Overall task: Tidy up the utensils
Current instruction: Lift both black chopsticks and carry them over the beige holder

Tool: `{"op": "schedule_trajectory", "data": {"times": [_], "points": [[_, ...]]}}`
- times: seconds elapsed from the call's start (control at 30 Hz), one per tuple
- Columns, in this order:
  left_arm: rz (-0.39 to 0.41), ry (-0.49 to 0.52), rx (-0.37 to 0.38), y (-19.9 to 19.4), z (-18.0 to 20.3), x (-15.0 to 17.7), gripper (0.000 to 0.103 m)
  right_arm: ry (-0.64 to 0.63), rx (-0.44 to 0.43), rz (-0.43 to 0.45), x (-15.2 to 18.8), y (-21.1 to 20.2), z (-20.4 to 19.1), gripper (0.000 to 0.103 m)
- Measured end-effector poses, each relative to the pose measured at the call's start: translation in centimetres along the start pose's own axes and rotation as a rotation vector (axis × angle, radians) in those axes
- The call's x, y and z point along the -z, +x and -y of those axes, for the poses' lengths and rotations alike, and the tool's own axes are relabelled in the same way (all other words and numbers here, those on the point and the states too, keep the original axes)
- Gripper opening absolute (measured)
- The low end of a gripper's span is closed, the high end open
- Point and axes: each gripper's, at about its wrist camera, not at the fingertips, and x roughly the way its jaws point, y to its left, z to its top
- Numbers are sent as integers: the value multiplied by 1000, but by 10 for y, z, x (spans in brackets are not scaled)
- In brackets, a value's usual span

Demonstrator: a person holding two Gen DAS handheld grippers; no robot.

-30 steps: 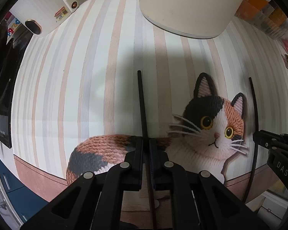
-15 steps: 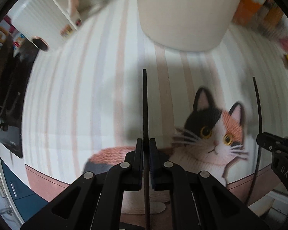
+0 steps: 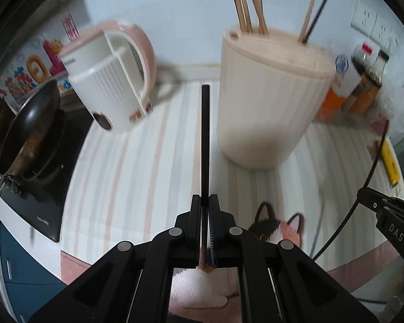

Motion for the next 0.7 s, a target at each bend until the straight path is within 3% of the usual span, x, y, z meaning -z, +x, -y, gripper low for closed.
{"op": "schedule_trajectory", "data": {"times": [0.37,0.7], "points": [[165,-83,31,-61,-23,-49,3,52,-50,189,-45,-61,2,5],[335,-186,154,-143,-44,-114,3,50,-177,321,-109,-152,-2,5]]}}
